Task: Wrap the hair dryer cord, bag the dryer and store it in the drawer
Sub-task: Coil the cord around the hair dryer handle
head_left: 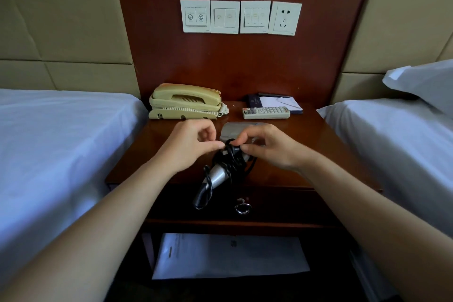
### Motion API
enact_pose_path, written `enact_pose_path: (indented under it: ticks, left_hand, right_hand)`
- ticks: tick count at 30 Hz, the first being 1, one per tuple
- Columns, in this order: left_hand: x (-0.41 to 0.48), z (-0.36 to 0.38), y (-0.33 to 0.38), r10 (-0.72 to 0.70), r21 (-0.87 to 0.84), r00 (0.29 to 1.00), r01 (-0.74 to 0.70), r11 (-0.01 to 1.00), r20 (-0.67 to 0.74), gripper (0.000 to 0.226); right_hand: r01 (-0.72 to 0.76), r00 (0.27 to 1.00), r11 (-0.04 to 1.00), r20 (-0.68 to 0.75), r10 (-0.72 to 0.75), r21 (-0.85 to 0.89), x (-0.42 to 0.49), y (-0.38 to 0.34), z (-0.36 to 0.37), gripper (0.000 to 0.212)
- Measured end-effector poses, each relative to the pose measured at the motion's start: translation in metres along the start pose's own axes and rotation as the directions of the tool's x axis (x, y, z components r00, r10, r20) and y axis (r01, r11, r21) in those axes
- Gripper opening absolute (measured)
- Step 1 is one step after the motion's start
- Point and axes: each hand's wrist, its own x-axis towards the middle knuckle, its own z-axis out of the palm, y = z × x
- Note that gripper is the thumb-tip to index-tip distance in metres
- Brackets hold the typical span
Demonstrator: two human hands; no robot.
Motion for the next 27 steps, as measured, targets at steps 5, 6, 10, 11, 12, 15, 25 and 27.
enact_pose_path:
  ticks: [5,6,10,11,12,15,25,27]
  left_hand:
    - [0.0,0.008,0.004,-0.211,-0.205,0.974,0.224,0.953,0.084,0.02]
    - [-0.002,0.009,0.006,-0.227,-0.215,0.97,0.24,0.947,0.084,0.019]
    - [-0.013,0.007,0.0,-0.308,-0.087,0.95,0.312,0.946,0.056,0.019]
    - [-0.016,0.006,-0.003,-0.323,-0.026,0.944,0.325,0.946,0.063,0.017]
    - [-0.02,0.005,-0.005,-0.337,0.002,0.938,0.338,0.941,0.086,0.017]
    - [-0.031,0.008,-0.005,-0.333,-0.111,0.917,0.363,0.925,0.221,0.024]
    - [-0.004,0.056,0.005,-0.285,-0.098,0.945,0.302,0.948,0.158,0.033]
    - [0.006,0.068,0.011,-0.291,-0.107,0.944,0.309,0.945,0.155,0.035]
  right_hand:
    - [-0.041,0.973,0.996,-0.229,0.022,-0.077,-0.01,0.007,0.01,0.011]
    - [-0.064,0.962,0.989,-0.272,0.025,-0.135,-0.013,0.008,0.009,0.01]
    - [-0.104,0.919,0.986,-0.391,0.044,-0.134,-0.026,0.001,0.013,0.007]
    - [-0.124,0.913,0.984,-0.404,0.064,-0.125,-0.028,0.001,0.016,0.008]
    - [-0.149,0.911,0.982,-0.403,0.09,-0.119,-0.031,0.0,0.019,0.009]
    - [-0.192,0.92,0.973,-0.368,0.135,-0.125,-0.039,-0.006,0.03,0.028]
    - [-0.293,0.868,0.95,-0.448,0.216,-0.11,-0.033,0.002,0.023,0.047]
    - [-0.33,0.846,0.939,-0.471,0.25,-0.094,-0.031,0.013,0.013,0.053]
